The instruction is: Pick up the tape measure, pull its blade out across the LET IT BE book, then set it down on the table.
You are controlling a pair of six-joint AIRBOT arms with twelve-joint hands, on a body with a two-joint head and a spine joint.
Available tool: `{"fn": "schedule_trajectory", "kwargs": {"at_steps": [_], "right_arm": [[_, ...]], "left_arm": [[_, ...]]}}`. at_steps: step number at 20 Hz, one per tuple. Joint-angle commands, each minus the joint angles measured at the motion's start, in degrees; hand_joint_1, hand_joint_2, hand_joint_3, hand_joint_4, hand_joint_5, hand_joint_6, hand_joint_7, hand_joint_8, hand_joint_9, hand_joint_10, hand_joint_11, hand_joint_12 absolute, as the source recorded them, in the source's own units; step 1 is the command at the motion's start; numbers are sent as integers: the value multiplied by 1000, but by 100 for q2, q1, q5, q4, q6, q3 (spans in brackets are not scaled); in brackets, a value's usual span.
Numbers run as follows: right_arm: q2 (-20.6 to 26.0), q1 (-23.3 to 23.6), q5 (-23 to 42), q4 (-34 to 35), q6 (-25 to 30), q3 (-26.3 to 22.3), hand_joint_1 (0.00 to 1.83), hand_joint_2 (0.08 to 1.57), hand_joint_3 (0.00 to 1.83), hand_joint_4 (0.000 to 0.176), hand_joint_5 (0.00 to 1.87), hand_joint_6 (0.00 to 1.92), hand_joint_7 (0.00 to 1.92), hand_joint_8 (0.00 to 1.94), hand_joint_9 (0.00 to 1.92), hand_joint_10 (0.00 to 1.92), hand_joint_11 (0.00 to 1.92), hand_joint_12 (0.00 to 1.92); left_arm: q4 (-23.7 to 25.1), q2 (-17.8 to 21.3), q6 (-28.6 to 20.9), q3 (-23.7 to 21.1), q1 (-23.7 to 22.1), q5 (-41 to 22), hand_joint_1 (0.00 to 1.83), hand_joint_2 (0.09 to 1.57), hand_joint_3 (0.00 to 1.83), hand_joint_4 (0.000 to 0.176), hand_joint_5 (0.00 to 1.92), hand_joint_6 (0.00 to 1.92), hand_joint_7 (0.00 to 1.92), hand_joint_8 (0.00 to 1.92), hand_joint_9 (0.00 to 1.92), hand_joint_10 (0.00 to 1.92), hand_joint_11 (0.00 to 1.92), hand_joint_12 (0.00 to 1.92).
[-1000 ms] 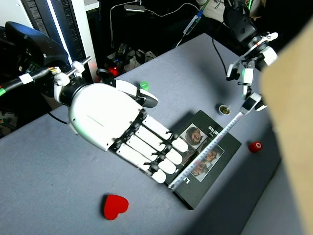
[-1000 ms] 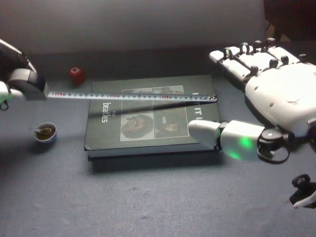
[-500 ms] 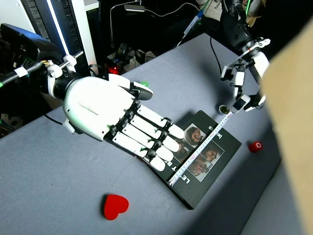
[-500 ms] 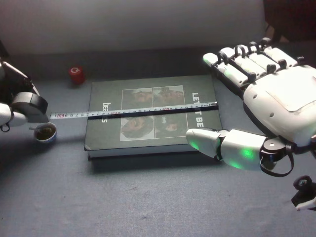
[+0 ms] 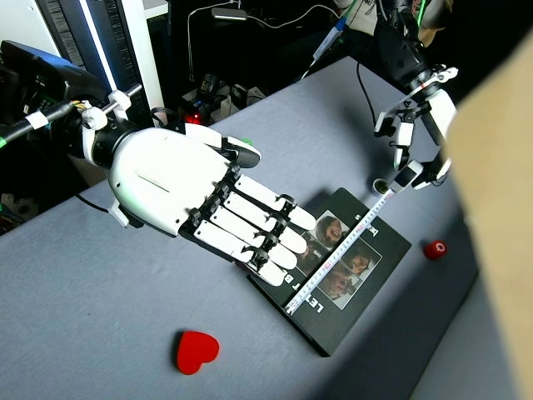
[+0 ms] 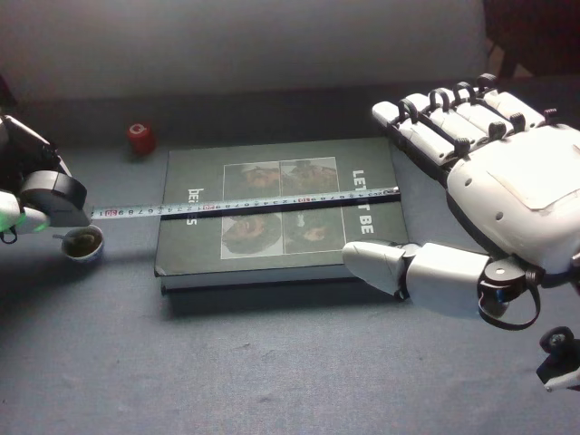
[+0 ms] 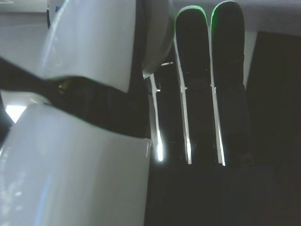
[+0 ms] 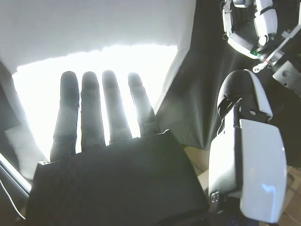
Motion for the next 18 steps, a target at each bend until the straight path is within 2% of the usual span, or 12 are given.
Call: {"fn": "schedule_trajectory", "kwargs": {"at_steps": [1, 7, 12, 14, 17, 18], "right_arm": [[25, 42, 460, -455, 30, -36, 43, 1018, 0, 55, 56, 5, 70, 3, 87, 4, 0, 445], [19, 30, 462, -476, 32, -36, 63, 1021, 1, 56, 59, 4, 75, 3, 90, 3, 0, 459], [18, 28, 462, -479, 36, -36, 78, 1020, 0, 56, 61, 2, 83, 3, 96, 3, 0, 489], [18, 26, 462, -481, 37, -36, 86, 1017, 0, 56, 61, 2, 83, 3, 96, 3, 0, 489], [19, 25, 467, -481, 40, -36, 96, 1013, 0, 56, 61, 1, 83, 2, 96, 2, 0, 488], [19, 25, 473, -481, 41, -36, 97, 1012, 0, 56, 61, 1, 84, 2, 97, 2, 0, 488]], "left_arm": [[21, 36, 22, 29, -53, -661, 1391, 1056, 0, 0, 1098, 646, 1183, 743, 931, 1118, 818, 1008], [-39, 44, 25, -178, -132, -799, 1390, 1053, 0, 0, 1121, 617, 1183, 738, 927, 1111, 811, 1015], [-213, 185, 451, -576, -519, -799, 1391, 1053, 0, 0, 1123, 609, 1161, 767, 947, 1097, 805, 1009], [-214, 259, 552, -693, -715, -795, 1388, 1064, 0, 0, 1081, 687, 1113, 821, 951, 1113, 806, 999], [-345, 468, 801, -965, -999, -703, 1388, 1063, 0, 0, 1109, 650, 1106, 835, 945, 1113, 805, 997], [-520, 587, 984, -1141, -1107, -702, 1388, 1063, 0, 0, 1105, 650, 1109, 834, 945, 1113, 806, 997]]}}
